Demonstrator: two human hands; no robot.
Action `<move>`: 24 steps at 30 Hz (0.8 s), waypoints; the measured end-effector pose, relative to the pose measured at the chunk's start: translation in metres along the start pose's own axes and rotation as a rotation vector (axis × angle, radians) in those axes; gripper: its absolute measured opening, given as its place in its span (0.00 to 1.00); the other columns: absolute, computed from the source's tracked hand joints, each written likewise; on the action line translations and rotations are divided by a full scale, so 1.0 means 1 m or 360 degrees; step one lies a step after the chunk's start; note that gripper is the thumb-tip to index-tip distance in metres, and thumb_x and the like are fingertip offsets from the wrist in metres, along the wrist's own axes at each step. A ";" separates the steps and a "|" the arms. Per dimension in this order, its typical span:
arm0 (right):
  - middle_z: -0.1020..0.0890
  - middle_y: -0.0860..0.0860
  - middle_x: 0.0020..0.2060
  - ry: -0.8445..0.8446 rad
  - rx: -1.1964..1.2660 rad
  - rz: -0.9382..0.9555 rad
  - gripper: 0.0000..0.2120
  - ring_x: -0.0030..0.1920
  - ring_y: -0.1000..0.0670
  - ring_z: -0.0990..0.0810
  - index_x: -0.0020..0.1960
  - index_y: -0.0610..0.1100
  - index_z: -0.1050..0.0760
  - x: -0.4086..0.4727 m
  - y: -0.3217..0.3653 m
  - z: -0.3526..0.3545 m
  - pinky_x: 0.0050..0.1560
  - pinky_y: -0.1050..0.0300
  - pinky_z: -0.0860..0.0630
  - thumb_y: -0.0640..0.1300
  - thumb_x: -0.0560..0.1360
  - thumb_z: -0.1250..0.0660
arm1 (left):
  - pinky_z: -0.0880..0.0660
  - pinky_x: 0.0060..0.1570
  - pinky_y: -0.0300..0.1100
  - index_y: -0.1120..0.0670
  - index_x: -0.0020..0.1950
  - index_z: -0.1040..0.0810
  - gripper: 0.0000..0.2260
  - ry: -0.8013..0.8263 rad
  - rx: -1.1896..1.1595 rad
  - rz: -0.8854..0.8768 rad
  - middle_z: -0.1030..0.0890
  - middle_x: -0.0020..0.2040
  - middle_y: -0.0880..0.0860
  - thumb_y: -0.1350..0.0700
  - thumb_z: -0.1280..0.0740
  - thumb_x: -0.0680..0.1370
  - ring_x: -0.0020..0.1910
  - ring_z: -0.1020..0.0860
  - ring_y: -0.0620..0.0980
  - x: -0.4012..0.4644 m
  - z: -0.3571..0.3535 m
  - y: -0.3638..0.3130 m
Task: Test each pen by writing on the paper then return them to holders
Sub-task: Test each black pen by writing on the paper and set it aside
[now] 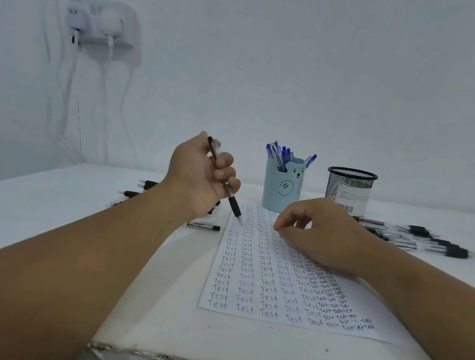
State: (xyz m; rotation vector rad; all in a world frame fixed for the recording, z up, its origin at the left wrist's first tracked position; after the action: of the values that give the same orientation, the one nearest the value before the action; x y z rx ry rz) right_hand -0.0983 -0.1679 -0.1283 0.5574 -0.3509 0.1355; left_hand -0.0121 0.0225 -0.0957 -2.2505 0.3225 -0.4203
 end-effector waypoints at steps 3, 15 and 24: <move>0.18 0.60 0.41 -0.0018 0.0019 0.0008 0.06 0.46 0.58 0.19 0.46 0.56 0.16 -0.002 0.002 0.001 0.43 0.67 0.28 0.45 0.77 0.29 | 0.39 0.31 0.38 0.54 0.35 0.33 0.18 0.0003 -0.0228 0.0055 0.40 0.28 0.50 0.46 0.46 0.81 0.25 0.43 0.48 0.003 0.006 0.002; 0.18 0.57 0.40 -0.0126 0.0223 -0.0009 0.07 0.42 0.53 0.18 0.45 0.56 0.17 -0.002 0.001 0.001 0.39 0.68 0.24 0.45 0.78 0.30 | 0.39 0.28 0.37 0.54 0.32 0.36 0.07 0.0040 -0.0243 -0.0026 0.42 0.26 0.49 0.58 0.47 0.71 0.23 0.45 0.48 -0.003 0.000 0.007; 0.25 0.54 0.33 -0.0198 0.0210 0.0225 0.07 0.32 0.55 0.30 0.46 0.56 0.15 -0.006 0.014 0.003 0.36 0.58 0.31 0.57 0.71 0.24 | 0.28 0.45 0.47 0.55 0.34 0.36 0.12 0.0238 -0.0376 0.0110 0.36 0.31 0.53 0.55 0.49 0.77 0.28 0.34 0.52 -0.006 -0.014 0.022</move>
State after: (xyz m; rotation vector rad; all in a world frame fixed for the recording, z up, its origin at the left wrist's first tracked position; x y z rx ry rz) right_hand -0.1081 -0.1581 -0.1213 0.6730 -0.5053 0.2620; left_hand -0.0258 0.0009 -0.1048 -2.4334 0.5511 -0.5392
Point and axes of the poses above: each hand's wrist, its own x-axis towards the middle knuckle, its own z-axis out of the back of the hand, y = z × x, the point moved 3 cm from there along x, towards the middle knuckle
